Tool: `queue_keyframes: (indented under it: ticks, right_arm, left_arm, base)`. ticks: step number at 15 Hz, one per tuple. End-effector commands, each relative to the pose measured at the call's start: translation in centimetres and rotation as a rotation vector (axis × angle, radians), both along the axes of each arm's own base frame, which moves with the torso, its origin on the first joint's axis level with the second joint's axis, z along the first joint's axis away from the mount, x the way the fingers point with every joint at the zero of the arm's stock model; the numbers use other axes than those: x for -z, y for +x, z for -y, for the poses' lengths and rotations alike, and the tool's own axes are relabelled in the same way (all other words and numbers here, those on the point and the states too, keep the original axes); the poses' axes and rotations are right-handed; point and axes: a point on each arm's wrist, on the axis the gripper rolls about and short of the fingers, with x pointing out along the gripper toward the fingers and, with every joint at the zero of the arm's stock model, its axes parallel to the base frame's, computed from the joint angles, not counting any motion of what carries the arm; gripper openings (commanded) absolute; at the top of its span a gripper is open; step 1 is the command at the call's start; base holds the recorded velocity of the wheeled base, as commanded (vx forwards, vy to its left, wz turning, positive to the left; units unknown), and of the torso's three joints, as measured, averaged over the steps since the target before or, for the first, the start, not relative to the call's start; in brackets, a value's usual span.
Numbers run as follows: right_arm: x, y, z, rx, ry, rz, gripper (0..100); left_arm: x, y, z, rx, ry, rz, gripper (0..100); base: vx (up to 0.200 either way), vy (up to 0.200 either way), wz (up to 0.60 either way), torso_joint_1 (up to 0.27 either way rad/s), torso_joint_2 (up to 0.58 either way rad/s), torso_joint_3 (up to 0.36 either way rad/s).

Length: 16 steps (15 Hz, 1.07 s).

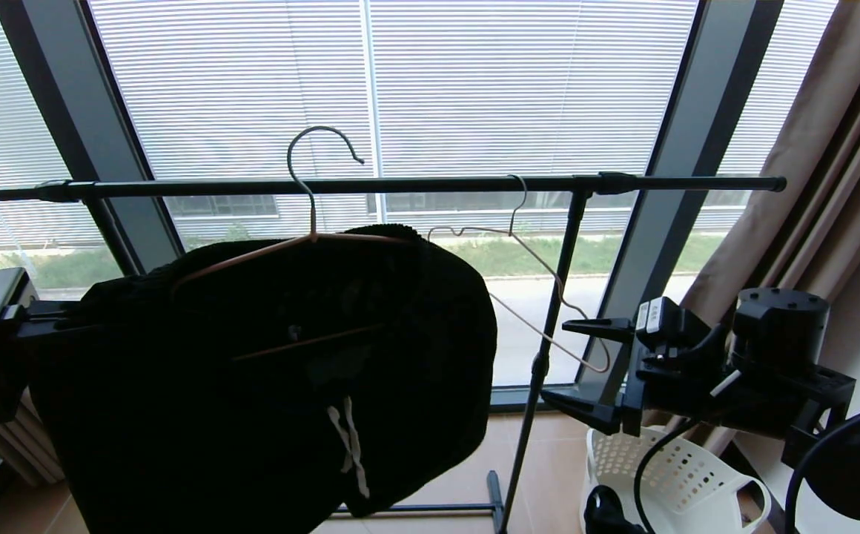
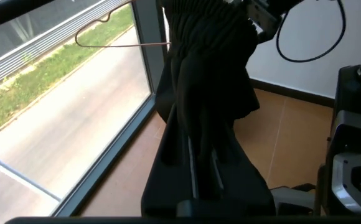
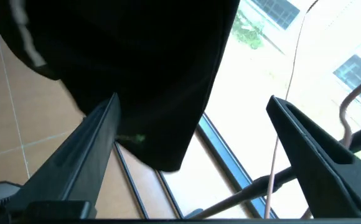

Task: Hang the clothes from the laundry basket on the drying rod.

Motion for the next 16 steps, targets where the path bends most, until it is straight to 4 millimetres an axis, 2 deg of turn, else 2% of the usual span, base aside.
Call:
queue_keyframes:
  ticks: [1,8,12,16]
  right_arm:
    - [-1.8,-1.0,-0.5,0.013,0.021,0.043,100]
    - [-4.8,-3.7,-3.4,0.120,0.081,0.082,100]
    - [-5.6,-4.2,-3.8,0.148,0.102,0.096,100]
    - [-5.3,-4.0,-3.9,0.156,0.097,0.088,100]
  left_arm:
    - [0.1,-0.1,-0.5,-0.024,-0.001,-0.003,0]
    - [0.6,-0.6,-1.0,-0.066,-0.021,-0.044,0]
    - [0.7,-0.7,-1.5,-0.100,-0.032,-0.067,0]
    - [1.1,0.0,-1.8,-0.150,-0.022,-0.109,0]
  base:
    - [0.000,0.000,0.00,0.000,0.00,0.000]
    - [0.000,0.000,0.00,0.000,0.00,0.000]
    - [0.000,0.000,0.00,0.000,0.00,0.000]
    - [0.000,0.000,0.00,0.000,0.00,0.000]
